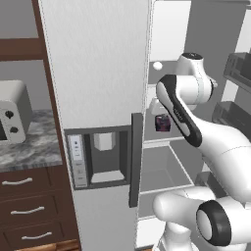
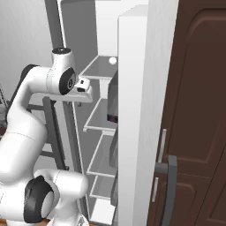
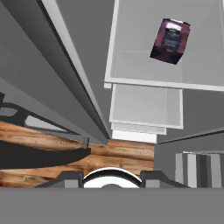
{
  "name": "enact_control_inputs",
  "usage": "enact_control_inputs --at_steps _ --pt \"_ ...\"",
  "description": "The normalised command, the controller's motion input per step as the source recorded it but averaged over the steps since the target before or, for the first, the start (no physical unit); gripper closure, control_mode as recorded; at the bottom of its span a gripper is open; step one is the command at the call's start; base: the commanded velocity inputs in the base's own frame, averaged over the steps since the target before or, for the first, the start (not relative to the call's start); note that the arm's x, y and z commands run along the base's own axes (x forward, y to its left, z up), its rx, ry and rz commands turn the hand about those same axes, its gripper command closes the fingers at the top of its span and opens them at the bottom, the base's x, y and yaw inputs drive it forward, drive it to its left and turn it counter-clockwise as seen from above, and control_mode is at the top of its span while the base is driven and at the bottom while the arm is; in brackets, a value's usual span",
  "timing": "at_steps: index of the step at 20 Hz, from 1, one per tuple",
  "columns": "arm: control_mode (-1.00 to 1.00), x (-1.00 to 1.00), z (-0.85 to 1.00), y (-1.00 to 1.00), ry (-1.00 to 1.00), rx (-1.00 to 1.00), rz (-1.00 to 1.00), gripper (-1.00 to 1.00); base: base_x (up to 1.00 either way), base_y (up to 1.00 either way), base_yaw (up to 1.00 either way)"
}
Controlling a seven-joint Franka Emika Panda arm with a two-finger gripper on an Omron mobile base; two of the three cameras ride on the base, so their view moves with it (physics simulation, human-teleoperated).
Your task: Pick the egg and butter from the fridge and place them by the bowl for mixing.
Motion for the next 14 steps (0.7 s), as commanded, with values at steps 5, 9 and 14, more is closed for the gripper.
enact_control_inputs --at_steps 5,9,14 --pt "-1.00 -0.04 0.07 -0.01 -0.03 0.00 0.01 -1.00 0.00 0.00 0.00" --pt "-1.00 -0.01 0.37 -0.02 -0.28 0.00 0.01 -1.00 0.00 0.00 0.00" --pt "-1.00 0.00 0.50 -0.30 -0.24 0.00 0.04 -1.00 0.00 0.00 0.00"
